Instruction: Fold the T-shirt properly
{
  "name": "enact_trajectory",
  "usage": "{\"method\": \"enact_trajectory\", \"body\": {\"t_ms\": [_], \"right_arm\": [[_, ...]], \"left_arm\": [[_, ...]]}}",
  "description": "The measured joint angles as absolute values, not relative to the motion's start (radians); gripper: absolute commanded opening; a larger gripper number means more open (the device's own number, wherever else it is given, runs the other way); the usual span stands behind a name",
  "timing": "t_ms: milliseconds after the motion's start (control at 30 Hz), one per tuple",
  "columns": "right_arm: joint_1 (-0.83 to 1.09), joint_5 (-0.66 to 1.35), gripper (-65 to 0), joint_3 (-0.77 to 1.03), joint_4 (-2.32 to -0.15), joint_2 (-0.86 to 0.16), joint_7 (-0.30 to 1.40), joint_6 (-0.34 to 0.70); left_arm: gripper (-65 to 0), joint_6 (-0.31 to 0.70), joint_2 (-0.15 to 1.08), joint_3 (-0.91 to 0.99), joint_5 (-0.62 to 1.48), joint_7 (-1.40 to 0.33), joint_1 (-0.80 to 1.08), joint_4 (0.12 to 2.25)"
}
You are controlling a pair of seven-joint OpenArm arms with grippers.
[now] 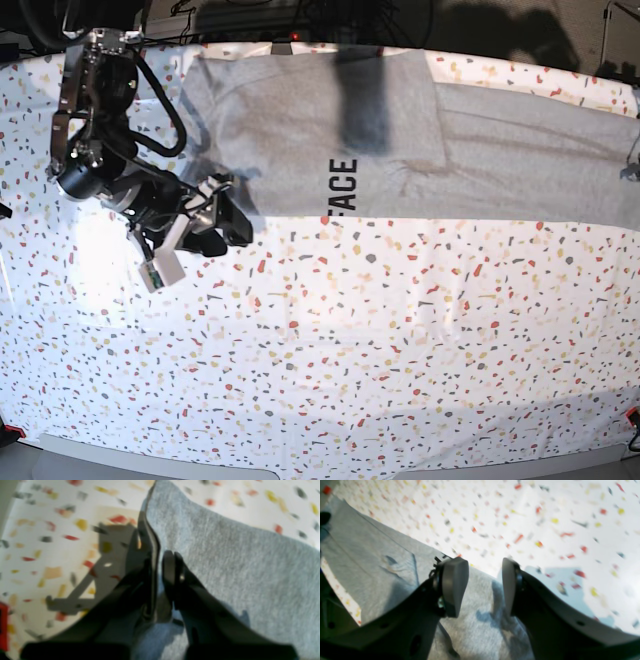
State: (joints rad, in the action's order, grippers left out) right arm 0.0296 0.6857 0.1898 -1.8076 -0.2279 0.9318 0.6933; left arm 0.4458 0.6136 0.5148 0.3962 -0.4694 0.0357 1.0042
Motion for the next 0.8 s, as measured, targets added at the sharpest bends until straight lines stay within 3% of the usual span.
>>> {"method": "enact_trajectory", "body": {"t_ms": [167, 400, 667, 800], "right_arm": [[0.017, 0.617, -38.1, 0.171, -1.808, -0.188, 0.932, 0.693], [-0.001, 0.575, -38.1, 0.124, -1.807, -0.188, 0.93, 0.693], [-0.002, 0.567, -38.1, 0.124, -1.806, -0.188, 0.924, 0.693], [-0.005, 0.566, -38.1, 0.125, -1.806, -0.189, 0.923, 0.693]], "left_arm": [[-65.0, 0.413, 0.625, 0.514, 0.531, -0.648, 0.088, 1.119], [-65.0, 0.344, 0.605, 0.515, 0.761, -0.691, 0.306, 1.483], [-65.0, 0.346, 0.389, 0.501, 0.844, -0.714, 0.445, 1.782], [-65.0, 0.348, 0.303, 0.391, 0.847, -0.718, 0.432, 1.848]]}}
